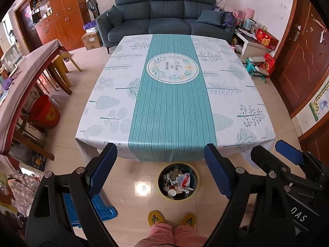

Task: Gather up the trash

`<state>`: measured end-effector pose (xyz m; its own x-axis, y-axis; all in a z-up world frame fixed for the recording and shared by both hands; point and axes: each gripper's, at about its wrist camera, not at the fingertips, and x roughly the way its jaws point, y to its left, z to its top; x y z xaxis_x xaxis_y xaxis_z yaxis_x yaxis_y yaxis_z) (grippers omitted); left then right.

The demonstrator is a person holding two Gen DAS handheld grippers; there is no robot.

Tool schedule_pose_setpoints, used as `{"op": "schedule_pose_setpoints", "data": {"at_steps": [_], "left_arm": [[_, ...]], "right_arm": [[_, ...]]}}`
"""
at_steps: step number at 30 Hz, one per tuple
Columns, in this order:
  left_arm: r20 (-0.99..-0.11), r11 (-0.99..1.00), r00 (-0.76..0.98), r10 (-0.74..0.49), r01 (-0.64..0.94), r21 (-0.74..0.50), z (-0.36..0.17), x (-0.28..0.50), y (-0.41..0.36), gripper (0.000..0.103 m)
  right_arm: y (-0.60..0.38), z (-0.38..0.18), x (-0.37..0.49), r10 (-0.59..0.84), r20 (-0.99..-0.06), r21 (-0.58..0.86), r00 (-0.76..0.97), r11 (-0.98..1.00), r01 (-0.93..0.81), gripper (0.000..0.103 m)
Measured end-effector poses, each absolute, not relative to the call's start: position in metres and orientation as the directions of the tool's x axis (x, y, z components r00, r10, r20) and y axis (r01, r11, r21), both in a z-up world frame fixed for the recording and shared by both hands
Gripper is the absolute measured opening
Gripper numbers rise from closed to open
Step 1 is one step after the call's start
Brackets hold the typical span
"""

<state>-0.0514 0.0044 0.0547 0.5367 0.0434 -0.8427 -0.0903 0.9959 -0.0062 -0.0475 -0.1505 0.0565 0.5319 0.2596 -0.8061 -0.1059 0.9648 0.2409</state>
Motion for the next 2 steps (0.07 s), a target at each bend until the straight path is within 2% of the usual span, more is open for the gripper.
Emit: {"op": "schedule_pose_setpoints", "data": {"at_steps": [2], "left_arm": [[-0.843,0.996,0.536,0.043,-0.090,-0.007,0.0545,-0.0512,0.0046,0.084]], "right_arm": [[-0.1504,0.0563,-0.0476,0.260,-0.806,0.241,0.532,0.965,-0.106,0.073]]}}
